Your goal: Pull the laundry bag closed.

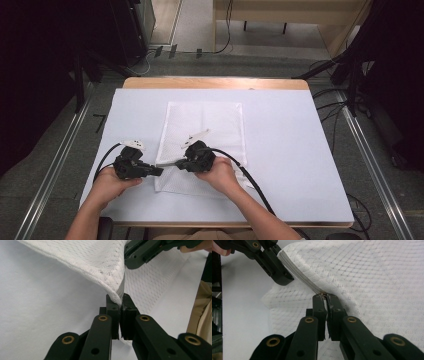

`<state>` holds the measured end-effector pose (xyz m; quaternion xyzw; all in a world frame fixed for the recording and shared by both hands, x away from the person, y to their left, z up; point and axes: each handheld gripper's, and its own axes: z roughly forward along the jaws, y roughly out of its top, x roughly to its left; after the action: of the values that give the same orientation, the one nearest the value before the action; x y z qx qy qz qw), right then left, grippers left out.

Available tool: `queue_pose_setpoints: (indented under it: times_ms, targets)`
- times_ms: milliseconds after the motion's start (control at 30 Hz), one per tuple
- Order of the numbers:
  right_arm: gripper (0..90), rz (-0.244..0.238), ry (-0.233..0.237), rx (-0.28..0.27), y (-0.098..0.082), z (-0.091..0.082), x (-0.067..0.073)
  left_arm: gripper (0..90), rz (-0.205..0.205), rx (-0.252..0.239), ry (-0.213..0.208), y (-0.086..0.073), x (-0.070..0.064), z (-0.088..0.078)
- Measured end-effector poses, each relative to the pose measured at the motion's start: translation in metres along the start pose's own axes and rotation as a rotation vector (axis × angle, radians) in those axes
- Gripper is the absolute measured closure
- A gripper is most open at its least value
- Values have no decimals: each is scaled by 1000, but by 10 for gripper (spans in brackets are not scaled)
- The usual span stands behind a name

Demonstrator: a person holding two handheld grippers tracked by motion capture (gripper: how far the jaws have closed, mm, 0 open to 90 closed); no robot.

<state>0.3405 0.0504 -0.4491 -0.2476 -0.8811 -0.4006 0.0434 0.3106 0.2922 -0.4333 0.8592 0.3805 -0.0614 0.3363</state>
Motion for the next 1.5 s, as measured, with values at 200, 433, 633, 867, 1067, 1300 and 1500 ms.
queue_pose_setpoints:
  times_ms: [200, 433, 633, 867, 1067, 1300, 1500]
  targets:
    - [880, -9, -11, 2, -2, -3, -1, 879, -6, -5, 1, 0, 0, -1]
    - [881, -8, -5, 0, -6, -7, -2, 878, -5, -7, 0, -1, 0, 0]
    - [881, -10, -13, 7, -8, -12, 0, 878, -9, -8, 6, -1, 1, -1]
    - [881, -4, -16, 22, -13, -20, -4, 876, -7, -2, 11, -1, 1, 0]
    - [881, -26, 2, 33, -15, -28, -2, 875, -8, -6, -1, -1, 0, 0]
    - [881, -17, -1, 9, -21, -33, -4, 876, -3, -3, -1, -1, 0, 0]
    - [881, -14, 2, -6, -25, -39, -6, 876, 2, -7, -5, -1, -1, 0]
